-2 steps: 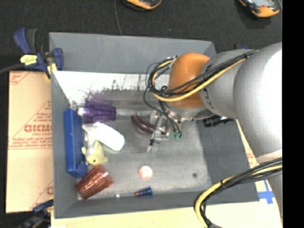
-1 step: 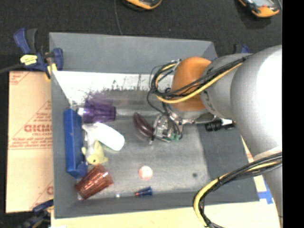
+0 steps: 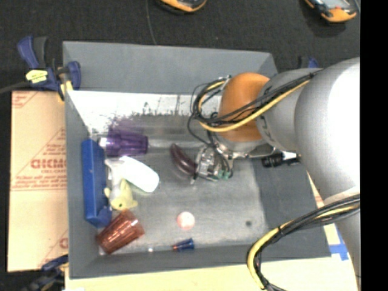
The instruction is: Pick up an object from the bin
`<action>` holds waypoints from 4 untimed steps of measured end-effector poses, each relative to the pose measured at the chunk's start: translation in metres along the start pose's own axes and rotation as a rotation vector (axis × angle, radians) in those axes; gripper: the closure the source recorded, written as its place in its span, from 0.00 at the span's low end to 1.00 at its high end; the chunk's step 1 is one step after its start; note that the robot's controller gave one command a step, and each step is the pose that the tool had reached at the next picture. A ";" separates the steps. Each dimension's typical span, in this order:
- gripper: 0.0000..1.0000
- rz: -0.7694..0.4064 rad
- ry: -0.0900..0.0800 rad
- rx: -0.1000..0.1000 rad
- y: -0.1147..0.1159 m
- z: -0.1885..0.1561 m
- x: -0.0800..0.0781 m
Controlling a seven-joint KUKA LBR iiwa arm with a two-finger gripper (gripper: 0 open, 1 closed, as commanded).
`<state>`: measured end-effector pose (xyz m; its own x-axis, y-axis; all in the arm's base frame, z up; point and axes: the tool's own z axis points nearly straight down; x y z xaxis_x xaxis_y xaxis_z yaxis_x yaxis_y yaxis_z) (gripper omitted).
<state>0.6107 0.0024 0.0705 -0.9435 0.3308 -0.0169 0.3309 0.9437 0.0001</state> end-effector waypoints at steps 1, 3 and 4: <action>1.00 -0.009 0.005 0.001 -0.004 -0.048 -0.004; 1.00 -0.020 -0.012 -0.002 -0.018 -0.035 -0.012; 1.00 -0.011 -0.004 0.000 -0.019 -0.062 -0.008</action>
Offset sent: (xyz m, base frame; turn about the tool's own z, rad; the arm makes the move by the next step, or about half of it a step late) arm -0.0105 -0.0110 0.0919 -0.0417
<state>0.6105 -0.0179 0.1330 -0.9471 0.3204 -0.0214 0.3204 0.9473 0.0003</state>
